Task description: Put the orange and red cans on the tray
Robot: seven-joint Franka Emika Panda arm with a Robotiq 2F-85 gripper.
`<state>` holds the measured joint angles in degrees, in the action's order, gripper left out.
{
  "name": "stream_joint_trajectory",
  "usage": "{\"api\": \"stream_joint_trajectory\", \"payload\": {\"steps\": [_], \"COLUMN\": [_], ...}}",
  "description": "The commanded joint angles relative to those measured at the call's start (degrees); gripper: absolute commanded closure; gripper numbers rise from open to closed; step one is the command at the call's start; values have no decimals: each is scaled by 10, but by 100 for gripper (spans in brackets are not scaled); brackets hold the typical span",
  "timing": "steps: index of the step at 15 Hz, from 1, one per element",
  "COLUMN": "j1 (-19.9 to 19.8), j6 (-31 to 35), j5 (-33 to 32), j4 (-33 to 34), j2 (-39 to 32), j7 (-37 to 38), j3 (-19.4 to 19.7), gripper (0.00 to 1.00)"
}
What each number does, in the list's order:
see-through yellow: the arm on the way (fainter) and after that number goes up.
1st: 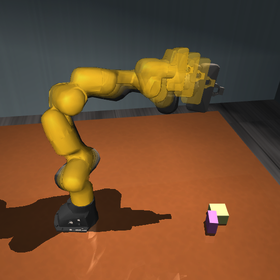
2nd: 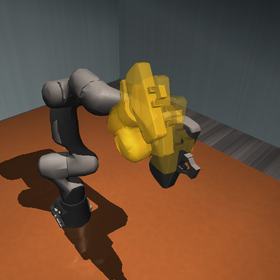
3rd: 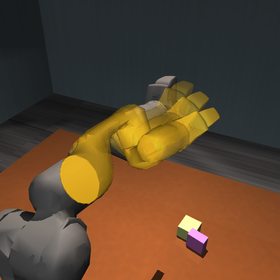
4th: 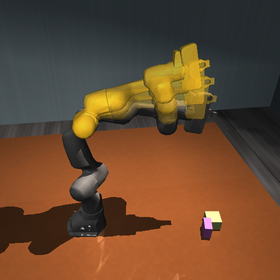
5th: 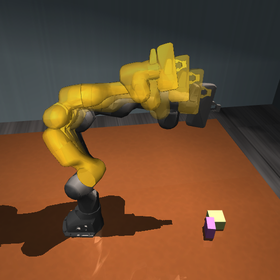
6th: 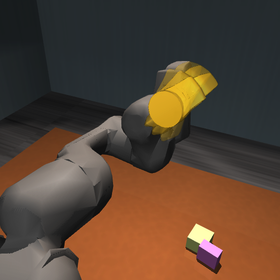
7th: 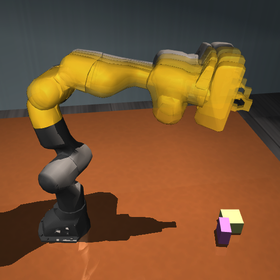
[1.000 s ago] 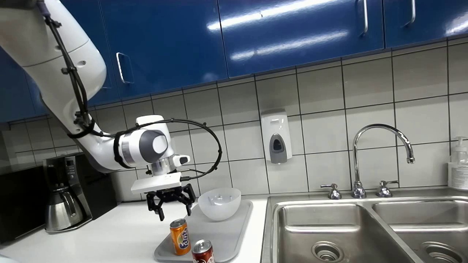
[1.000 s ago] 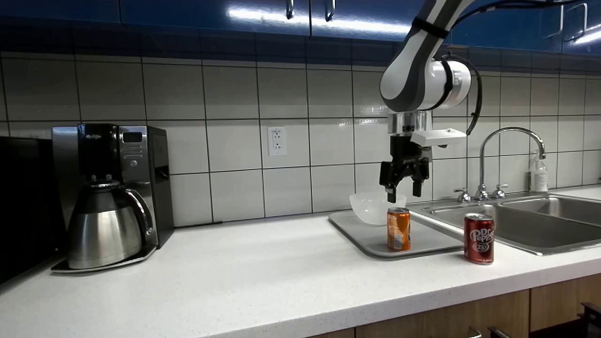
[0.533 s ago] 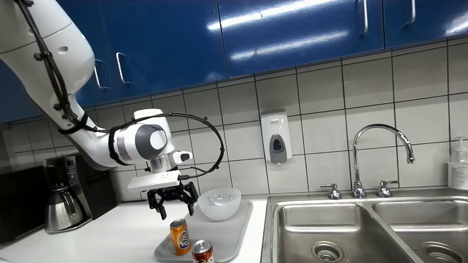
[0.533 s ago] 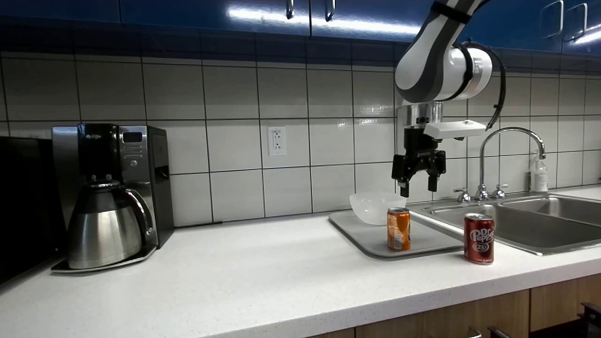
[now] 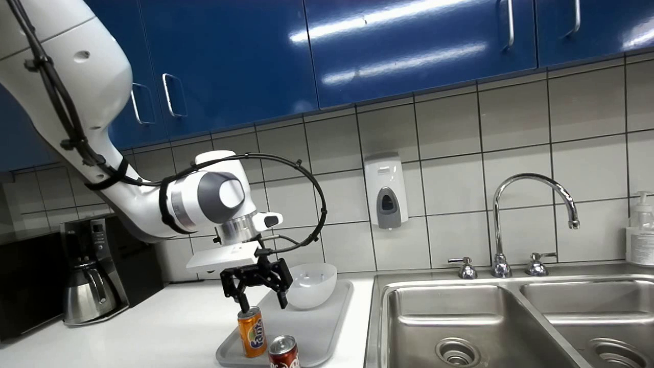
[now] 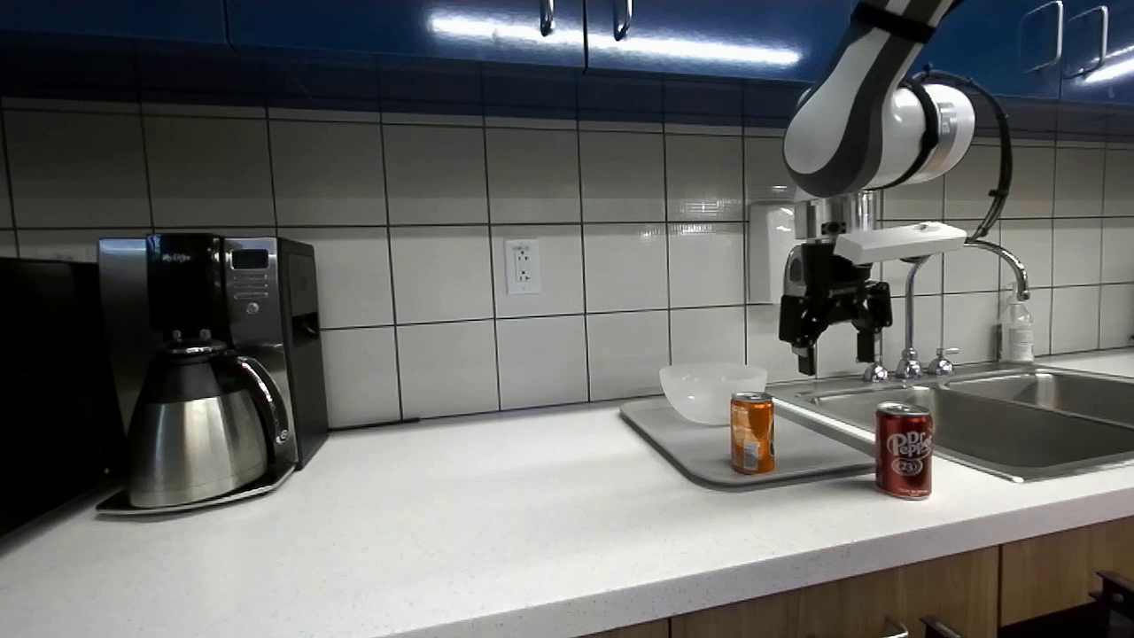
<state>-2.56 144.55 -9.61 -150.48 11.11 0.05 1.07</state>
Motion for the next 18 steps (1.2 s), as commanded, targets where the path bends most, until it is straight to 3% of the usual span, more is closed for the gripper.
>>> {"api": "stream_joint_trajectory", "payload": {"steps": [1,18], "j1": [-22,-43], "j6": [-19,-42], "j5": [-31,-58], "j4": [-13,-23], "j2": [20,3], "j7": [29,48], "j3": [2,14], "gripper": [0,0]}}
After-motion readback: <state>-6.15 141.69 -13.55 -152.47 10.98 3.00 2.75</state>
